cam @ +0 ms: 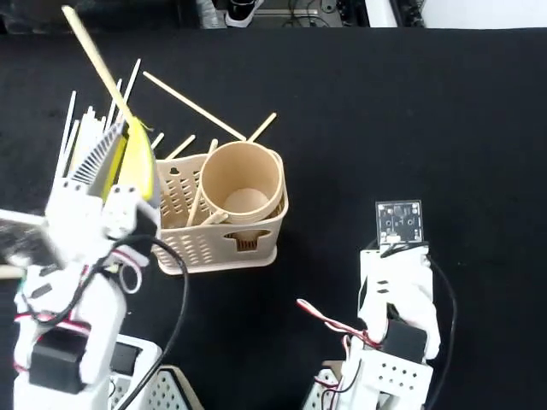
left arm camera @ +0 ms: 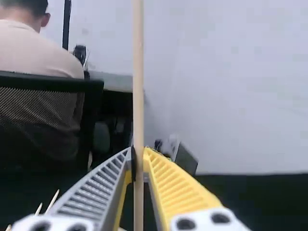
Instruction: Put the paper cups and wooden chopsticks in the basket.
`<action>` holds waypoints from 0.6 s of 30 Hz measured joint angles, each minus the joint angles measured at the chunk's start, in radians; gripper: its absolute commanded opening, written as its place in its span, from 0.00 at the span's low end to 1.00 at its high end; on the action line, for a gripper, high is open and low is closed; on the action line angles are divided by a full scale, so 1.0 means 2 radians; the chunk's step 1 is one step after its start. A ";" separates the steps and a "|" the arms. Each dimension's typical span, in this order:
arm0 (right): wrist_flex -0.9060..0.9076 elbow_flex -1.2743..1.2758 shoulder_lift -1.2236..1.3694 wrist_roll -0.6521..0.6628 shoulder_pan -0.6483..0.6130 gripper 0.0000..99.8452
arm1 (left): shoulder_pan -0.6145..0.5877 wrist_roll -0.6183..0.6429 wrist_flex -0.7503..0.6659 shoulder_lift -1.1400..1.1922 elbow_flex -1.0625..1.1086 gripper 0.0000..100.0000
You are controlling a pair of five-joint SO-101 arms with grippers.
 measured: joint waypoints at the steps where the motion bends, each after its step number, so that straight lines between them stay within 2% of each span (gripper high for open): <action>1: 0.000 0.000 0.000 0.000 0.000 0.01 | 0.002 -0.008 0.000 -0.006 0.015 0.03; 3: 0.000 0.000 0.000 0.000 0.000 0.01 | 0.005 -0.025 0.000 -0.025 0.046 0.06; 7: 0.000 0.000 0.000 0.000 0.000 0.01 | 0.007 -0.045 0.011 -0.069 0.086 0.19; 13: 0.000 0.000 0.000 0.000 0.000 0.01 | 0.005 -0.042 0.054 -0.107 0.085 0.17; 18: 0.000 0.000 0.000 0.000 0.000 0.01 | -0.077 -0.004 0.070 -0.097 0.071 0.17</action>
